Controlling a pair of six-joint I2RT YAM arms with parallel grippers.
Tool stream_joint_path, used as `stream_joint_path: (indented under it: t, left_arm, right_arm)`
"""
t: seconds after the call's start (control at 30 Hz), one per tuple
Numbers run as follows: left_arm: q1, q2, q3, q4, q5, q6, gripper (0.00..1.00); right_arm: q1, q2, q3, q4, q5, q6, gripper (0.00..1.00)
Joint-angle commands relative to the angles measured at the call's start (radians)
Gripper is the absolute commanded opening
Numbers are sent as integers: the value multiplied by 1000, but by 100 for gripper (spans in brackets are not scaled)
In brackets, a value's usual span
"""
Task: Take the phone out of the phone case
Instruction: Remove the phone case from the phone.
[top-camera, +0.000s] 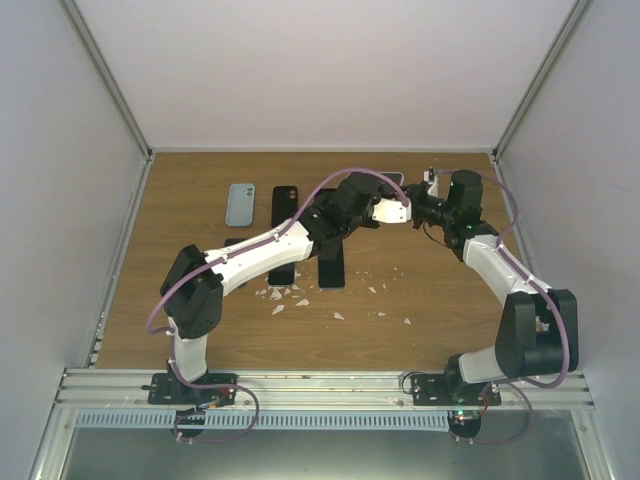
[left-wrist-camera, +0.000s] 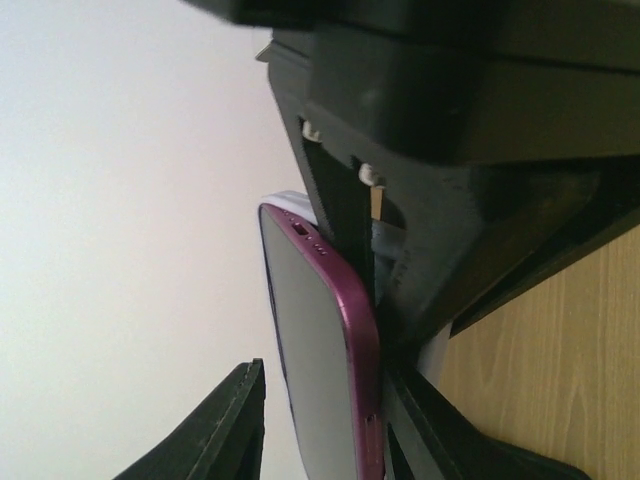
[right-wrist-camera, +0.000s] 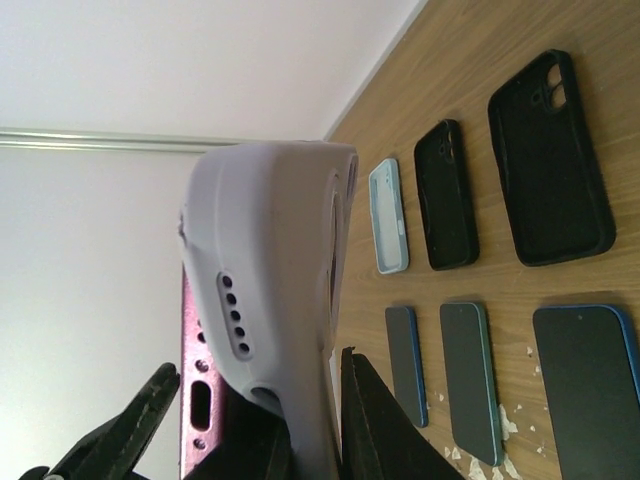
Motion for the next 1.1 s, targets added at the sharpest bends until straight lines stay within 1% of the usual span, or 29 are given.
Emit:
stream_joint_path:
  t: [0.0,0.2,0.33,0.5,0.7,0.77,0.93,1.07]
  left_arm:
    - [18,29,7,113,-60,-88,35]
    - [33,31,-2,124,-48,-101,35]
    - [37,32,-2,124,-37,-108,31]
    - [52,44,8,125,-31,-119,30]
    - [61,47,17,124,-11,-146,18]
    - [70,43,25,120,7,-177,14]
    - [86,17,43,88,67,-255,1]
    - [88,-13,20,94,105,-293,0]
  right_arm:
    - [34,-35,28,110,-170,7,1]
    - [53,-40,40,124,-175,-5,1]
    - [58,-42,47,131,-180,-10,1]
    - [67,-47,50,139,-183,-21,0]
    - [72,-43,60,136,-186,-32,1]
    - [74,-43,60,132,-184,-38,1]
    - [74,-39,61,94,-170,-63,1]
    - [74,-29,66,87,-164,-68,1]
